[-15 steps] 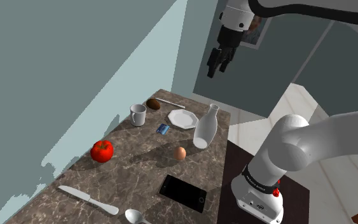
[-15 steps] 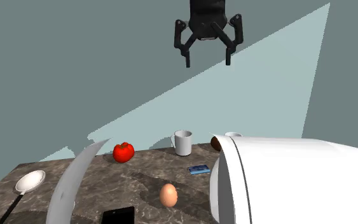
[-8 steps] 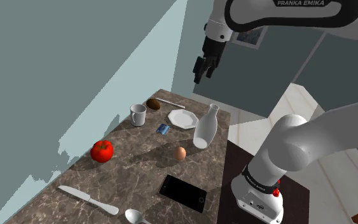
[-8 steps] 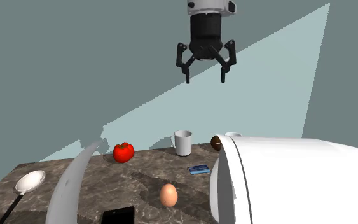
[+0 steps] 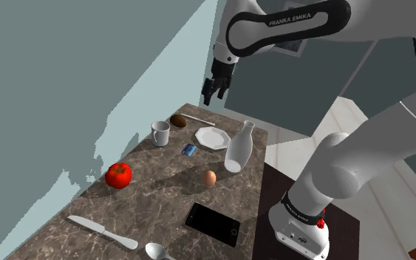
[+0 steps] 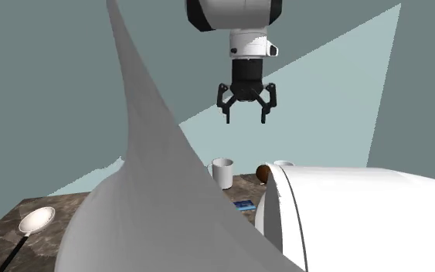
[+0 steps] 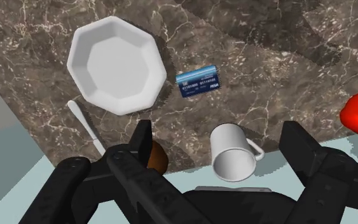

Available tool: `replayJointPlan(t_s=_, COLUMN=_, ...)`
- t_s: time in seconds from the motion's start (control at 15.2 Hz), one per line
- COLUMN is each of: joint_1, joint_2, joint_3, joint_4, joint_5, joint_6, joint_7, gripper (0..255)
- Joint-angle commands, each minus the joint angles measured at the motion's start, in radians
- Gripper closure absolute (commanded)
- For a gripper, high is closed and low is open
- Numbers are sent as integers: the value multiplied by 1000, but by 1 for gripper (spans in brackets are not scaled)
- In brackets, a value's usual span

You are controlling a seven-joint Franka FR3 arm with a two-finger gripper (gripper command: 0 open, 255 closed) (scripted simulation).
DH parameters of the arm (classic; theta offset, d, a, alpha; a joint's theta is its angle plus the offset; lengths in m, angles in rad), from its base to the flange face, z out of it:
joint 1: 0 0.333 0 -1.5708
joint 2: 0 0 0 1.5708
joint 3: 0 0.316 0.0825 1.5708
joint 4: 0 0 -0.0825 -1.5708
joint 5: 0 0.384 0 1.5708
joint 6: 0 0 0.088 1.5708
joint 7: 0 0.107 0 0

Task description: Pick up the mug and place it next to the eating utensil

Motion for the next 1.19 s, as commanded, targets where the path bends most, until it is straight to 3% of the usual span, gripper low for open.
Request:
replayJointPlan(t_s=0.0, joint_1=3, joint_2=75, joint_3=-4, joint_4=16, joint_5=8, joint_6=60, joint_7=-11, gripper=0)
replayJointPlan(t_s=0.59, joint_1=15, joint_2=420, joint_3=-10, joint_4=181, joint_5=58, joint_6=237, joint_7=-71, gripper=0)
replayJointPlan(t_s=1.12, joint_1=12, joint_2=732, joint_3=6, joint_4=417, joint_5=105, joint_6=310, joint_7=-121, gripper=0)
